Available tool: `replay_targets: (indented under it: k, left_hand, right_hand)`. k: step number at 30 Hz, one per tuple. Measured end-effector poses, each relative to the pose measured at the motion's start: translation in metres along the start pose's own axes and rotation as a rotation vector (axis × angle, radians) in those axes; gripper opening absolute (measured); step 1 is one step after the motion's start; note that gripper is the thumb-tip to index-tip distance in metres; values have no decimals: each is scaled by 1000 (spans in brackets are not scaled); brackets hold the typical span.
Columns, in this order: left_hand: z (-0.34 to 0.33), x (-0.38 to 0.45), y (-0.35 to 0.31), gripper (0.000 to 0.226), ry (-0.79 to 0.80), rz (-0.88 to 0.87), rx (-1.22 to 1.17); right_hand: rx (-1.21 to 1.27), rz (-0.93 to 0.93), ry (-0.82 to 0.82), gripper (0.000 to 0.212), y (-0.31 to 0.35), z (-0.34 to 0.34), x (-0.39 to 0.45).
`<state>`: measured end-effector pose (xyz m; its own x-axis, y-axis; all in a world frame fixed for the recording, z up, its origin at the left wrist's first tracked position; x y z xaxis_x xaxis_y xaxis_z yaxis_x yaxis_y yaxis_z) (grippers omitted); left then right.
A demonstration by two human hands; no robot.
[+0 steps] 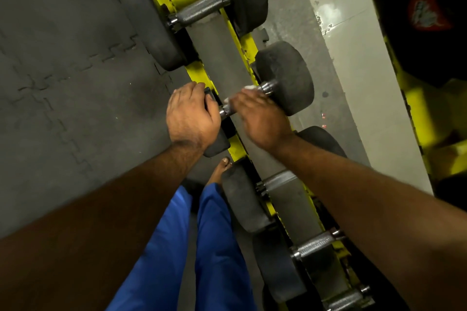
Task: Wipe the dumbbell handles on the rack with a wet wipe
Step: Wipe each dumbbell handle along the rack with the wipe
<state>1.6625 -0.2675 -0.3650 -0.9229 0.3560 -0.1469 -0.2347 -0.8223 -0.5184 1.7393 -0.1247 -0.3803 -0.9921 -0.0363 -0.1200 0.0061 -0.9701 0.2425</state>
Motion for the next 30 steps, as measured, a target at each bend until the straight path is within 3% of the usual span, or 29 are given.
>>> replay_targets:
  k: [3, 6, 8, 11, 13, 16, 18, 22, 27, 30]
  left_hand:
    - [0, 1, 0, 44, 10, 10, 6]
    - [2, 2, -2, 44, 20, 4, 9]
    - [2, 2, -2, 44, 24, 0, 9]
    - [1, 2, -1, 45, 24, -1, 7]
    - [1, 1, -1, 46, 25, 0, 15]
    - [2, 2, -3, 46, 22, -5, 10]
    - [3, 3, -2, 44, 20, -5, 12]
    - [2, 3, -3, 41, 31, -16, 10]
    - [3, 2, -4, 41, 29, -5, 11]
    - [3, 0, -5, 42, 30, -19, 5]
  right_hand:
    - [-51, -163, -50, 42, -8, 4, -2]
    - [-64, -35, 20, 49, 28, -8, -9]
    - [-57, 36, 15, 51, 18, -4, -11]
    - [-50, -92, -111, 48, -16, 6, -6]
    - [-56, -109, -115, 47, -1, -1, -6]
    - [-20, 70, 11, 51, 38, -26, -11]
    - [-46, 130, 8, 48, 27, -25, -9]
    - [-59, -82, -166, 45, -6, -7, -7]
    - [-36, 122, -33, 44, 40, -25, -7]
    - [-83, 13, -194, 44, -6, -8, -10]
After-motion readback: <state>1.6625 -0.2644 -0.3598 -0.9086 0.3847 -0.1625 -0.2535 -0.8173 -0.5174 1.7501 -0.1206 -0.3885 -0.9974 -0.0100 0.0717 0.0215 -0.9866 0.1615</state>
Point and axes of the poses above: each hand's wrist, its own x-axis towards the middle knuckle, its own z-axis out of the back of the hand, y = z × x, the point moved 5 cm from there along x, towards the middle knuckle, and after that the axes turned 3 degrees about -x, right-handed, at the moved point
